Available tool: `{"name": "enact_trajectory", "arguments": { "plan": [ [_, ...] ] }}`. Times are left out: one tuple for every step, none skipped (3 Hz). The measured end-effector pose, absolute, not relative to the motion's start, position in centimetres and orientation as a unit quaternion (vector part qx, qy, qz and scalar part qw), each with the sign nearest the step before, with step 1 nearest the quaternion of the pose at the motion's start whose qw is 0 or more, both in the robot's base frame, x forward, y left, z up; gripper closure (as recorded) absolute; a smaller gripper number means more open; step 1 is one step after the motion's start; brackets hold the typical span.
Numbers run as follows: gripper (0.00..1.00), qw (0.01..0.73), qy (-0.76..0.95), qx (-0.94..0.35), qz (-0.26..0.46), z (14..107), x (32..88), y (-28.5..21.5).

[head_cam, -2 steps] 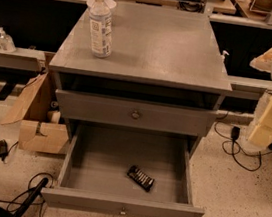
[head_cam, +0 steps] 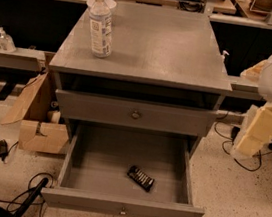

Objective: Pick rxbar chocolate from middle drawer and place on counter

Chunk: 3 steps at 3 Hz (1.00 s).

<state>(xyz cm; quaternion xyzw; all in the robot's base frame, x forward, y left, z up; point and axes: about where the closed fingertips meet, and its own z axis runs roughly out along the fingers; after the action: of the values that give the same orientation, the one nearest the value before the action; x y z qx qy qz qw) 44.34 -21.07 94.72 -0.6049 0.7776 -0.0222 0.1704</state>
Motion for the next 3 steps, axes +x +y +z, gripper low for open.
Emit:
{"name": "enact_trajectory", "arguments": {
  "plan": [
    [0.00, 0.187, 0.764, -0.617, -0.021, 90.9, 44.3, -20.5],
    [0.00, 0.210, 0.748, -0.629, -0.023, 86.6, 44.8, -20.6],
    [0.00, 0.227, 0.737, -0.637, -0.025, 82.4, 45.2, -21.4]
  ]
}}
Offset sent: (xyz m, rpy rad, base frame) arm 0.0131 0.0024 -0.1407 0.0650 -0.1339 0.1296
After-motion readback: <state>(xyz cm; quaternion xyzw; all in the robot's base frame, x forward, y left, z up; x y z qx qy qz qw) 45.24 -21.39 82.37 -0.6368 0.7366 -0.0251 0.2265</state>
